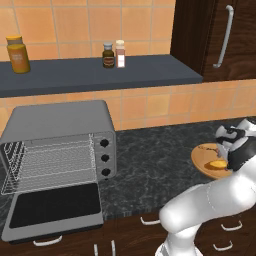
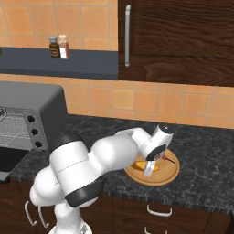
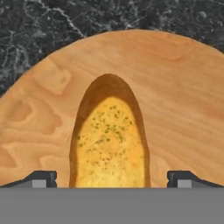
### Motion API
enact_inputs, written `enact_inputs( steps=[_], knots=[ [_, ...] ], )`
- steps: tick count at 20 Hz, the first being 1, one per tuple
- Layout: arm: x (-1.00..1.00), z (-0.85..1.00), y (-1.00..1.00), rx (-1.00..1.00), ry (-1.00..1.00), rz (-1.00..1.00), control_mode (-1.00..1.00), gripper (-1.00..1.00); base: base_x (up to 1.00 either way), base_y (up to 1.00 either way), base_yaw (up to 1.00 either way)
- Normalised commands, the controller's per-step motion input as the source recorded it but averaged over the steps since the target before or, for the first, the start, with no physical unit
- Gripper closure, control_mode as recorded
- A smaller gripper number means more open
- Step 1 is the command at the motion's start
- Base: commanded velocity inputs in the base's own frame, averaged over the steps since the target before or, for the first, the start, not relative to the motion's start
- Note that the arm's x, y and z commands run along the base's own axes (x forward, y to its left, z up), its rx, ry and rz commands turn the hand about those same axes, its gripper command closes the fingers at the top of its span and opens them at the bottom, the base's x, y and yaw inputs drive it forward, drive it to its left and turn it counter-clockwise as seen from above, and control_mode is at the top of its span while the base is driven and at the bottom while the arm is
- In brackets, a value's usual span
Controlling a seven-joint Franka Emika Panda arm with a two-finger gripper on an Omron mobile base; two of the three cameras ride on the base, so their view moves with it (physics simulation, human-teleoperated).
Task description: Pick up the kebab skewer and baguette bread, and place them inside the toaster oven. Close the toaster oven door and start by setting the timer.
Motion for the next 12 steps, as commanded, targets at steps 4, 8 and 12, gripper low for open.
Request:
enact_inputs(
  steps=[4,8,12],
  knots=[
    [0.01,-0.20,0.00,0.00,0.00,0.00,-1.00,-1.00,0.00,0.00,0.00],
    [0.01,-0.20,0.00,0.00,0.00,0.00,-1.00,-1.00,0.00,0.00,0.00],
    [0.03,-0.09,0.00,0.00,0.00,0.00,-1.00,-1.00,0.00,0.00,0.00]
  ],
)
